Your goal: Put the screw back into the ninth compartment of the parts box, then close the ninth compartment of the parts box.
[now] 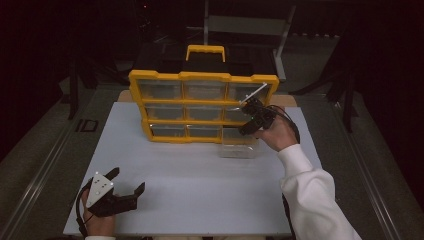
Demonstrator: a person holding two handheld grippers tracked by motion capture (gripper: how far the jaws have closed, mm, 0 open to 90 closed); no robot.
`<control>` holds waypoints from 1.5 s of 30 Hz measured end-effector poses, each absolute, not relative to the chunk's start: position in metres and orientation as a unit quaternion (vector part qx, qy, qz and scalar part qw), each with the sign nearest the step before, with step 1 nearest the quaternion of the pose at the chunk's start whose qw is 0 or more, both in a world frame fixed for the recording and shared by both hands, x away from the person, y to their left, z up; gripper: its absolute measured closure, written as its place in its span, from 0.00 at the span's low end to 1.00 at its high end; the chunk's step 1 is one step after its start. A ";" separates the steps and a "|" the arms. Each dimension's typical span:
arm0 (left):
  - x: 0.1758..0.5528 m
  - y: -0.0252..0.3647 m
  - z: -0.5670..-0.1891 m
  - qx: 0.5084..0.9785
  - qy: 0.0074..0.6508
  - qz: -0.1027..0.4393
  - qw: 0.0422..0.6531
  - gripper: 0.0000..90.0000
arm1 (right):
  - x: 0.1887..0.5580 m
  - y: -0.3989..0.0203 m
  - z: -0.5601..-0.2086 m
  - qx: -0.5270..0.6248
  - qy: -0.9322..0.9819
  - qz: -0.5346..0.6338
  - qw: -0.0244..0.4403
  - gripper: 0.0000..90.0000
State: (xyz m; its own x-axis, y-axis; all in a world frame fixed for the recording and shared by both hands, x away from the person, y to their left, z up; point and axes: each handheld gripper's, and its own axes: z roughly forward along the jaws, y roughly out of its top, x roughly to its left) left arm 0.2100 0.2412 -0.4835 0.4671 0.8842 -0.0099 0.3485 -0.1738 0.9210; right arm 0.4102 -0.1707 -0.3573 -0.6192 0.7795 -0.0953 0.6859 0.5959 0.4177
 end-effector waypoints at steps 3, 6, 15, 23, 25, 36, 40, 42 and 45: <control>0.210 0.241 -0.483 0.712 0.432 0.282 0.476 0.04 | 0.408 -0.171 -0.357 0.413 0.883 0.172 0.140 0.36; 0.210 0.241 -0.483 0.713 0.432 0.282 0.475 0.04 | 0.407 -0.170 -0.357 0.415 0.882 0.169 0.145 0.32; 0.210 0.241 -0.483 0.712 0.433 0.282 0.476 0.04 | 0.405 -0.168 -0.358 0.413 0.881 0.171 0.152 0.27; 0.210 0.241 -0.484 0.712 0.433 0.282 0.476 0.04 | 0.405 -0.168 -0.358 0.416 0.880 0.171 0.155 0.21; 0.211 0.241 -0.484 0.713 0.432 0.282 0.475 0.04 | 0.404 -0.169 -0.357 0.415 0.880 0.171 0.156 0.21; 0.210 0.241 -0.484 0.713 0.432 0.282 0.476 0.04 | 0.403 -0.167 -0.360 0.411 0.882 0.170 0.157 0.20; 0.210 0.241 -0.483 0.712 0.431 0.282 0.476 0.04 | 0.401 -0.165 -0.359 0.407 0.883 0.171 0.157 0.20; 0.211 0.241 -0.484 0.712 0.433 0.281 0.476 0.04 | 0.399 -0.165 -0.358 0.405 0.884 0.173 0.158 0.20; 0.210 0.240 -0.484 0.713 0.432 0.282 0.475 0.04 | 0.399 -0.165 -0.358 0.404 0.884 0.174 0.159 0.20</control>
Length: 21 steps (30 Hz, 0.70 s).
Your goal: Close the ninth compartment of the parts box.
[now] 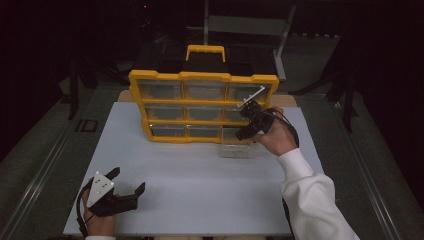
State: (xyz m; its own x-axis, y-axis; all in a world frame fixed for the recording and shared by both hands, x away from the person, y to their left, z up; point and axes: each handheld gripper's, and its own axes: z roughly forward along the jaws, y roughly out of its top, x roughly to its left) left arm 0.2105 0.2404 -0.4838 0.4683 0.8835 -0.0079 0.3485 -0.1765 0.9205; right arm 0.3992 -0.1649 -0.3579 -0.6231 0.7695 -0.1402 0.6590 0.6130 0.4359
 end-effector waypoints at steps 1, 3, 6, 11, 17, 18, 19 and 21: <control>0.210 0.240 -0.484 0.713 0.432 0.282 0.475 0.04 | 0.399 -0.165 -0.358 0.404 0.884 0.174 0.159 0.20; 0.210 0.241 -0.484 0.713 0.432 0.282 0.475 0.04 | 0.397 -0.165 -0.358 0.403 0.884 0.174 0.159 0.20; 0.210 0.240 -0.484 0.713 0.432 0.282 0.475 0.04 | 0.396 -0.167 -0.359 0.403 0.884 0.176 0.158 0.20; 0.210 0.240 -0.484 0.713 0.432 0.282 0.475 0.04 | 0.394 -0.168 -0.359 0.403 0.883 0.180 0.161 0.20; 0.210 0.241 -0.484 0.713 0.432 0.282 0.475 0.04 | 0.392 -0.168 -0.359 0.401 0.882 0.187 0.162 0.20; 0.210 0.241 -0.484 0.713 0.432 0.282 0.475 0.04 | 0.391 -0.168 -0.359 0.402 0.881 0.190 0.161 0.20; 0.210 0.241 -0.484 0.713 0.432 0.282 0.475 0.04 | 0.391 -0.168 -0.359 0.401 0.881 0.194 0.159 0.20; 0.210 0.241 -0.484 0.712 0.432 0.283 0.476 0.04 | 0.389 -0.169 -0.359 0.401 0.881 0.198 0.157 0.20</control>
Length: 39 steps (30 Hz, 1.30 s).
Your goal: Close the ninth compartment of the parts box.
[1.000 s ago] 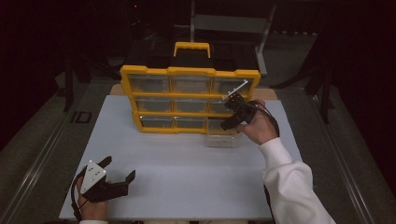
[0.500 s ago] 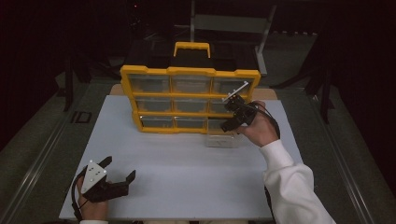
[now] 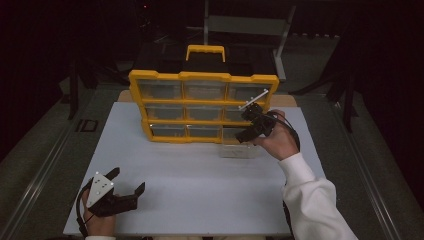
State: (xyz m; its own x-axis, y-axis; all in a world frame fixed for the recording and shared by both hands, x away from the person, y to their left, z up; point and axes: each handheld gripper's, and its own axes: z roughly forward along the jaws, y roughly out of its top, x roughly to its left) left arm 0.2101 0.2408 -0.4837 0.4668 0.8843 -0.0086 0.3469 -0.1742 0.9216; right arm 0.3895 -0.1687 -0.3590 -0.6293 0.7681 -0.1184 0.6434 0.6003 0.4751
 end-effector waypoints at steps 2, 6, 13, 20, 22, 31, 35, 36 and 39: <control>0.210 0.241 -0.484 0.712 0.432 0.282 0.476 0.04 | 0.389 -0.170 -0.360 0.399 0.880 0.201 0.159 0.20; 0.210 0.241 -0.483 0.711 0.433 0.282 0.476 0.04 | 0.386 -0.172 -0.361 0.403 0.877 0.207 0.161 0.20; 0.210 0.241 -0.483 0.711 0.434 0.283 0.476 0.04 | 0.382 -0.177 -0.362 0.402 0.870 0.227 0.171 0.20; 0.209 0.241 -0.483 0.711 0.434 0.283 0.476 0.04 | 0.377 -0.178 -0.364 0.401 0.865 0.241 0.180 0.20; 0.210 0.241 -0.483 0.711 0.434 0.283 0.476 0.04 | 0.375 -0.178 -0.366 0.402 0.865 0.241 0.179 0.20; 0.209 0.241 -0.483 0.711 0.433 0.283 0.476 0.04 | 0.369 -0.181 -0.373 0.402 0.861 0.254 0.180 0.20; 0.209 0.241 -0.483 0.711 0.433 0.282 0.476 0.04 | 0.366 -0.183 -0.375 0.404 0.857 0.265 0.181 0.21; 0.209 0.241 -0.483 0.711 0.433 0.283 0.476 0.04 | 0.365 -0.184 -0.376 0.404 0.856 0.269 0.180 0.21; 0.209 0.241 -0.483 0.711 0.433 0.283 0.476 0.04 | 0.362 -0.185 -0.379 0.407 0.853 0.275 0.178 0.21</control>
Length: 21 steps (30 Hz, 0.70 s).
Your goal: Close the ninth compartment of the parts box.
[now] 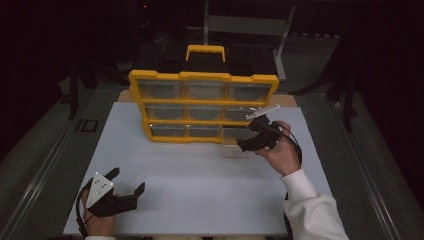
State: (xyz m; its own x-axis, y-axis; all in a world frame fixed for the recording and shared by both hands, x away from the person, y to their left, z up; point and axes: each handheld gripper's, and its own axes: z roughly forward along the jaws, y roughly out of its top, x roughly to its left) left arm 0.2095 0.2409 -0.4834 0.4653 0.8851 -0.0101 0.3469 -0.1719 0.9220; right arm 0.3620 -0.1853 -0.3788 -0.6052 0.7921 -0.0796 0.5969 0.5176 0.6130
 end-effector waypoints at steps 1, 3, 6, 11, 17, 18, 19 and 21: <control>0.209 0.241 -0.483 0.711 0.433 0.283 0.476 0.04 | 0.361 -0.186 -0.380 0.408 0.851 0.279 0.176 0.22; 0.209 0.241 -0.483 0.711 0.433 0.283 0.476 0.04 | 0.360 -0.186 -0.381 0.408 0.851 0.282 0.176 0.22; 0.209 0.241 -0.483 0.711 0.433 0.283 0.477 0.04 | 0.357 -0.186 -0.386 0.407 0.847 0.293 0.174 0.23; 0.209 0.241 -0.483 0.711 0.433 0.282 0.477 0.04 | 0.352 -0.188 -0.392 0.409 0.841 0.311 0.170 0.24; 0.209 0.241 -0.483 0.710 0.434 0.283 0.477 0.04 | 0.347 -0.192 -0.401 0.412 0.834 0.324 0.172 0.25; 0.209 0.241 -0.483 0.710 0.434 0.283 0.477 0.04 | 0.347 -0.192 -0.401 0.412 0.834 0.324 0.172 0.25; 0.209 0.241 -0.483 0.710 0.434 0.283 0.477 0.04 | 0.346 -0.193 -0.402 0.412 0.834 0.325 0.172 0.25; 0.209 0.241 -0.483 0.711 0.433 0.282 0.476 0.04 | 0.342 -0.194 -0.404 0.409 0.832 0.328 0.182 0.25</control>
State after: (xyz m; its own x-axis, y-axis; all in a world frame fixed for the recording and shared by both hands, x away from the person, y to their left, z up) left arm 0.2093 0.2409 -0.4834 0.4648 0.8853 -0.0109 0.3476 -0.1711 0.9219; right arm 0.3420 -0.1938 -0.4036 -0.5988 0.8002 -0.0339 0.5615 0.4496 0.6947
